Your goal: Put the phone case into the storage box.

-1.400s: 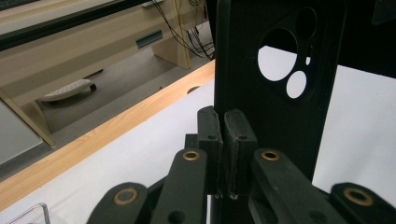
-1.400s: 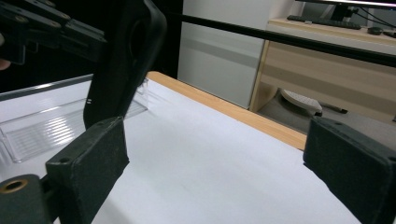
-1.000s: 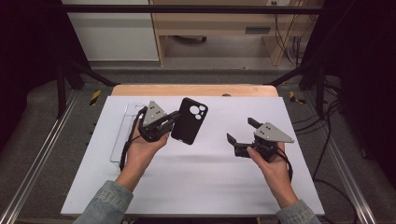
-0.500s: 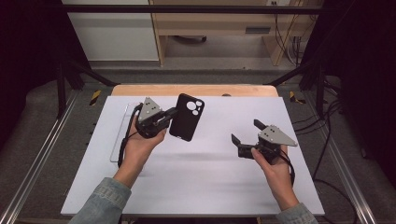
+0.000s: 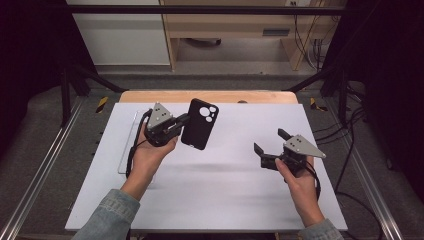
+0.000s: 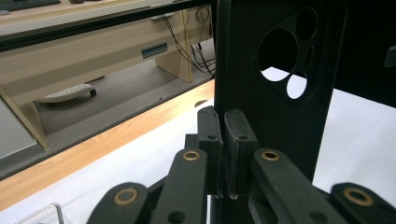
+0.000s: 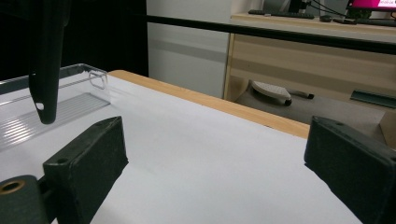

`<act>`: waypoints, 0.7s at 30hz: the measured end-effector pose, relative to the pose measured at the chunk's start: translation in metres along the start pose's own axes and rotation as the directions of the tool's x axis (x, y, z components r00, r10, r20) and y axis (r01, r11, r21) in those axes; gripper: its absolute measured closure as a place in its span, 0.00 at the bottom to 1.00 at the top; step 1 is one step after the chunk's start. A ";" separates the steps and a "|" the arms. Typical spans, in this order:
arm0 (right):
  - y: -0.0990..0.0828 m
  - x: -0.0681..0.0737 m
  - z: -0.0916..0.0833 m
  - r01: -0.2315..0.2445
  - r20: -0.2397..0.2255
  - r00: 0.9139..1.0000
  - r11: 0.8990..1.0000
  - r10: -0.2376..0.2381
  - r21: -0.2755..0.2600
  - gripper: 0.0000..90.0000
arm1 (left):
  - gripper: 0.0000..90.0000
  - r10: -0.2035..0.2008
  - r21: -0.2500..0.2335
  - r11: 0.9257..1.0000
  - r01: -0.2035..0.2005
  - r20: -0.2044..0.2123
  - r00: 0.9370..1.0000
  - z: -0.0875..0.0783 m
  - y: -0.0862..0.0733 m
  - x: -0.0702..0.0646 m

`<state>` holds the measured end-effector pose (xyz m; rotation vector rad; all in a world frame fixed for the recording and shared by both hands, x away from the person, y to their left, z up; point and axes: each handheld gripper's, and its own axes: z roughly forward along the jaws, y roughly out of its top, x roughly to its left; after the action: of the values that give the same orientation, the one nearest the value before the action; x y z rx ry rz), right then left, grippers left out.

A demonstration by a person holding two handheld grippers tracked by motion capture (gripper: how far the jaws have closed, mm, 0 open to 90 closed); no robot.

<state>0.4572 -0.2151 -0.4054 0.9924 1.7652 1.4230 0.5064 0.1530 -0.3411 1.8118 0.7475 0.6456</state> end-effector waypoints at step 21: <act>-0.016 -0.007 -0.009 -0.033 -0.009 0.999 0.999 0.033 -0.013 0.06 | 0.96 -0.008 -0.009 1.000 0.008 -0.034 0.999 -0.006 0.009 0.005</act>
<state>0.4509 -0.2271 -0.4187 1.0144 1.7512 1.4590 0.5070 0.1578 -0.3302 1.7926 0.7731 0.6751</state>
